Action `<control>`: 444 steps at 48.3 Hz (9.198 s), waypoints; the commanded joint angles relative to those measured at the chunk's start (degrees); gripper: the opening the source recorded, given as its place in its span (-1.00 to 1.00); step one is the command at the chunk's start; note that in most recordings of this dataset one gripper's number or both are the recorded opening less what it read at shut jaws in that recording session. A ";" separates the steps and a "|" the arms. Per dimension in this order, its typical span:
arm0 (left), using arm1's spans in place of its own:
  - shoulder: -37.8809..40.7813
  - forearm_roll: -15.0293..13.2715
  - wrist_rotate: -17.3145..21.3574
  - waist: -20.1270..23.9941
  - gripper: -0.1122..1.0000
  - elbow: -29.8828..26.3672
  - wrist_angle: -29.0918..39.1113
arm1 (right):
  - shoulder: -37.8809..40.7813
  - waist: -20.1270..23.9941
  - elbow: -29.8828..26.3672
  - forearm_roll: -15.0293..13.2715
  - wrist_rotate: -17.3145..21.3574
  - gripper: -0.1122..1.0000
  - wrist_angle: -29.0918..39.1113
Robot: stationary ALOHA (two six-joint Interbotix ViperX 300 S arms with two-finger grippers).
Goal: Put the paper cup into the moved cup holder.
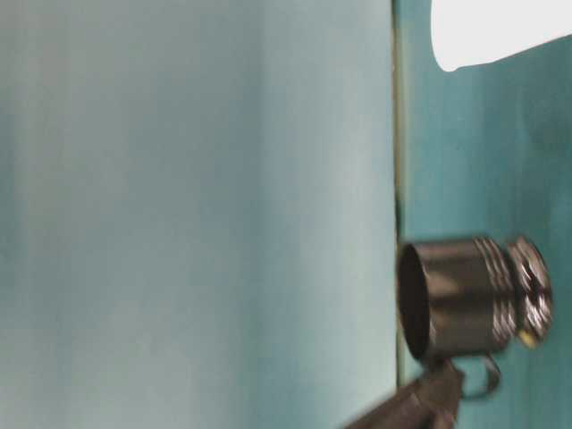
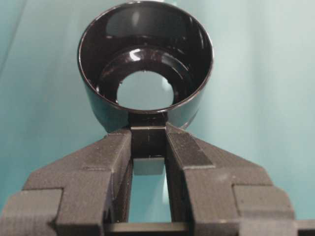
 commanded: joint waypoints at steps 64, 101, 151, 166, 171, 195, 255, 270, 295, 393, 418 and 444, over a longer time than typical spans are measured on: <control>12.66 0.00 0.44 -0.88 -0.44 -12.30 4.13 | 0.18 -0.09 -1.41 0.00 0.53 -0.77 -0.26; 13.54 0.09 -0.18 -0.88 -0.06 -12.48 6.86 | 0.18 -0.09 -1.41 0.00 0.53 -0.77 -0.26; 4.13 0.00 -0.62 -1.32 0.66 -7.38 11.43 | 0.18 -0.09 -1.41 0.00 0.53 -0.77 0.88; -6.42 0.09 -0.62 -1.32 0.66 -3.43 17.14 | 0.18 -0.26 -1.41 0.00 0.53 -0.77 1.32; -9.05 0.09 -0.62 -1.32 0.66 -2.46 19.42 | 0.18 -0.53 -1.41 0.00 0.53 -0.77 1.32; -13.97 0.09 -0.53 -1.32 0.66 -0.26 21.09 | 0.53 -4.22 -2.55 0.09 3.34 -0.78 1.76; -14.59 0.09 -0.62 -1.41 0.65 0.00 24.08 | 33.31 -11.60 -22.15 -0.09 13.62 0.86 21.88; -14.59 0.09 -0.62 -1.41 0.65 0.00 24.17 | 36.65 -11.69 -22.59 -0.09 13.54 0.85 21.71; -14.59 0.09 -0.62 -1.32 0.65 0.00 24.08 | 38.32 -11.43 -23.03 0.00 14.15 0.62 19.51; -14.59 0.09 -0.70 -1.32 0.65 -0.26 23.91 | 50.63 -6.33 -51.42 0.44 13.45 -0.74 35.68; -14.33 0.09 -0.70 -1.32 0.65 -0.26 23.91 | 52.91 -6.15 -50.89 0.53 13.36 -0.74 34.80; -14.24 0.00 -0.70 -1.32 0.65 -0.26 23.91 | 55.20 -5.45 -50.19 0.53 13.27 -0.74 33.13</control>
